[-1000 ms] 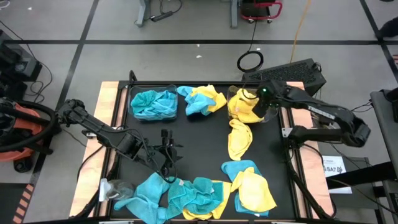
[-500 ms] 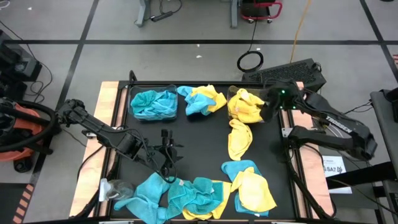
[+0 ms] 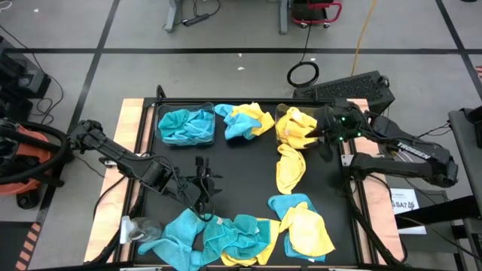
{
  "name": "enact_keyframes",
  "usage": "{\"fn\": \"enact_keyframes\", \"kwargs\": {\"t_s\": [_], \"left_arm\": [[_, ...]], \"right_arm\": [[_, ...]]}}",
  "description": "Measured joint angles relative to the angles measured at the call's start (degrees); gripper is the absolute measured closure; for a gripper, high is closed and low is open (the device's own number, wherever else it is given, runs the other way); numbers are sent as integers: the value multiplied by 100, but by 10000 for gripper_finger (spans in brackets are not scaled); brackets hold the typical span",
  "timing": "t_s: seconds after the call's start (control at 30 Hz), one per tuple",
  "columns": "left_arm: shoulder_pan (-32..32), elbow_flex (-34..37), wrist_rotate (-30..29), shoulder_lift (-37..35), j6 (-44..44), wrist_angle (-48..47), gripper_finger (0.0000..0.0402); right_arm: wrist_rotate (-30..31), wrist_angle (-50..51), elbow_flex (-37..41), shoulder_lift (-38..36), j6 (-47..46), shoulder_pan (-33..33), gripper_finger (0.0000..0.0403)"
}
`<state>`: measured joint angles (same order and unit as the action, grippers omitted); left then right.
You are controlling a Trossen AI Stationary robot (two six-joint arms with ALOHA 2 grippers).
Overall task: Sort microfiber towel by color & place in baskets
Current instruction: Put the right yellow microfiber cloth into the right transparent bin
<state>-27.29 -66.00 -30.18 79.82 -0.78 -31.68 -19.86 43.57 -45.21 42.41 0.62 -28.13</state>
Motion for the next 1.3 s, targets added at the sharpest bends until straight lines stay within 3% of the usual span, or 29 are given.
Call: {"fn": "enact_keyframes", "kwargs": {"t_s": [0.5, 0.87, 1.3], "left_arm": [[31, 0, -1, 4, -39, 112, 195], [28, -7, -1, 191, -40, 129, 195], [31, -7, -1, 712, 136, 131, 195]], "right_arm": [[9, -631, 0, 106, -368, 1536, 204], [24, -914, 0, 811, -450, 2562, 204], [53, -867, 0, 1561, -589, 3298, 204]]}}
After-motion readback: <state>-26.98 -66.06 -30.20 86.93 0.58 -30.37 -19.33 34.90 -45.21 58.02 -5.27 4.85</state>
